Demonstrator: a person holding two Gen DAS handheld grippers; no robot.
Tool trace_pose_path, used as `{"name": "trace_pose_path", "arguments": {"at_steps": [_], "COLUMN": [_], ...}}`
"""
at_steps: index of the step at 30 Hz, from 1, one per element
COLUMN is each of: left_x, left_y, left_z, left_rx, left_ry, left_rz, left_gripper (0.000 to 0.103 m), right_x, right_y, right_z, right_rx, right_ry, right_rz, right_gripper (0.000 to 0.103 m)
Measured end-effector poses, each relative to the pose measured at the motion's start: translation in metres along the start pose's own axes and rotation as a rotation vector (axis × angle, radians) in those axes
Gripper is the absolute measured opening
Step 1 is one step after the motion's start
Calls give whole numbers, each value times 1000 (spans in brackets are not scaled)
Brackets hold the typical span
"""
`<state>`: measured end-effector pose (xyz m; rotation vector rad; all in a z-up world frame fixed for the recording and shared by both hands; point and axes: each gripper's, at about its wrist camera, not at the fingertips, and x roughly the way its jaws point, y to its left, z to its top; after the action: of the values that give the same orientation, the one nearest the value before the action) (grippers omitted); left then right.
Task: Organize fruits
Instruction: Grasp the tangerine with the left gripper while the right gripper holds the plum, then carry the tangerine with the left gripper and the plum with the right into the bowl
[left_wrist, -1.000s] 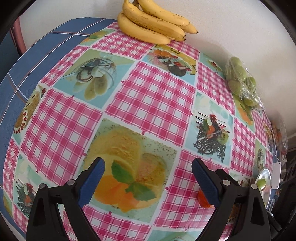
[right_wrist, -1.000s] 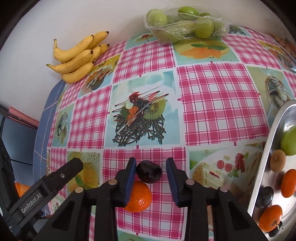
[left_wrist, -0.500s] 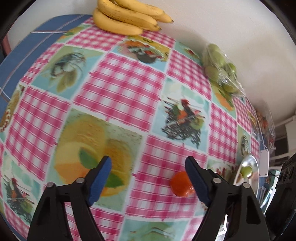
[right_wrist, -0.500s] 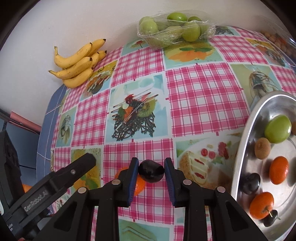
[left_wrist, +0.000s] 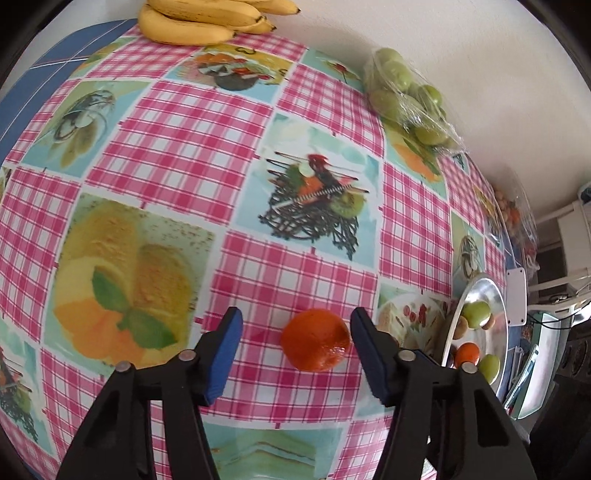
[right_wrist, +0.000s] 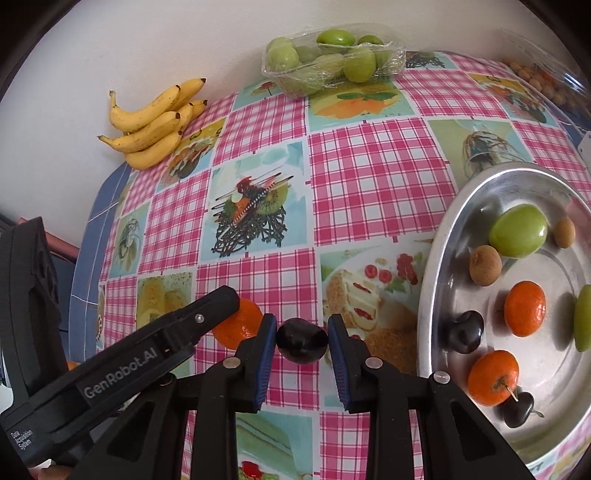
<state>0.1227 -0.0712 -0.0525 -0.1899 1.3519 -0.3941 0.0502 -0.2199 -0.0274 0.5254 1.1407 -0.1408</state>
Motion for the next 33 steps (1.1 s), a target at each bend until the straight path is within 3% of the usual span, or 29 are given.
{"name": "trace_pose_path", "arguments": {"at_steps": [6,24,33], "left_x": [7,-25,-35], "left_y": [-5,-15,-8], "left_z": [-2,-1,-1], "left_rx": [-16,10,-9], "left_ry": [26,-61,-85], "left_rz": [-42,-29,-1], "left_gripper": [42,42,42], "right_x": [-4,-36,-42], "right_y": [-4,-8,-20], "right_z": [-5,-8,-5], "right_rx": [13,26,42], "right_ry": [4,-57,-64], "right_rz": [12,78,52], "right_gripper": [31,31,31]}}
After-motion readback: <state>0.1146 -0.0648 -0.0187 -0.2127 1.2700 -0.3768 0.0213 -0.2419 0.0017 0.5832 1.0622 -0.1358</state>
